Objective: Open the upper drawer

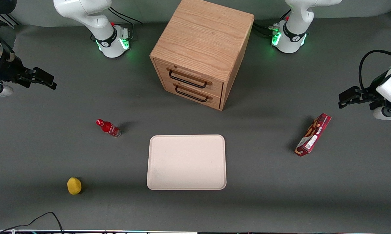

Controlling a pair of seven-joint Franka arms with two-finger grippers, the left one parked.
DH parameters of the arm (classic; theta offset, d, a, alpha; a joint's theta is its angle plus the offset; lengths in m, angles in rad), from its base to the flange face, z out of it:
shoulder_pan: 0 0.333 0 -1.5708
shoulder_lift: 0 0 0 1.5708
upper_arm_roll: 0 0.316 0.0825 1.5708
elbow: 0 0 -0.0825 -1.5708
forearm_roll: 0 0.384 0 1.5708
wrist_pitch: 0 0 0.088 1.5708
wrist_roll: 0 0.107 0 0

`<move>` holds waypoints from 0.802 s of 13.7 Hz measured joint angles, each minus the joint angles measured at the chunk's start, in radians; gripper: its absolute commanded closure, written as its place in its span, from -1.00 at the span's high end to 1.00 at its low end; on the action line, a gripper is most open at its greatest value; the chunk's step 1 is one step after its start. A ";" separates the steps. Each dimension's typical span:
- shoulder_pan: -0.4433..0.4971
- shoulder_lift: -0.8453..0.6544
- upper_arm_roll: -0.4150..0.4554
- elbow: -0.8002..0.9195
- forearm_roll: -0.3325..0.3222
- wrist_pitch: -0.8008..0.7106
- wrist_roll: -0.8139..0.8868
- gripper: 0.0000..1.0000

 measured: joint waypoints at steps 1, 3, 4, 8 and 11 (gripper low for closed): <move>0.000 0.000 0.000 0.000 0.000 0.000 -0.001 1.00; 0.000 0.000 0.000 0.000 0.000 0.000 -0.001 1.00; 0.000 0.000 0.000 0.000 0.000 0.000 -0.001 1.00; 0.002 0.000 0.003 0.014 0.000 -0.030 -0.026 1.00; 0.015 0.001 0.043 0.061 0.004 -0.088 -0.104 1.00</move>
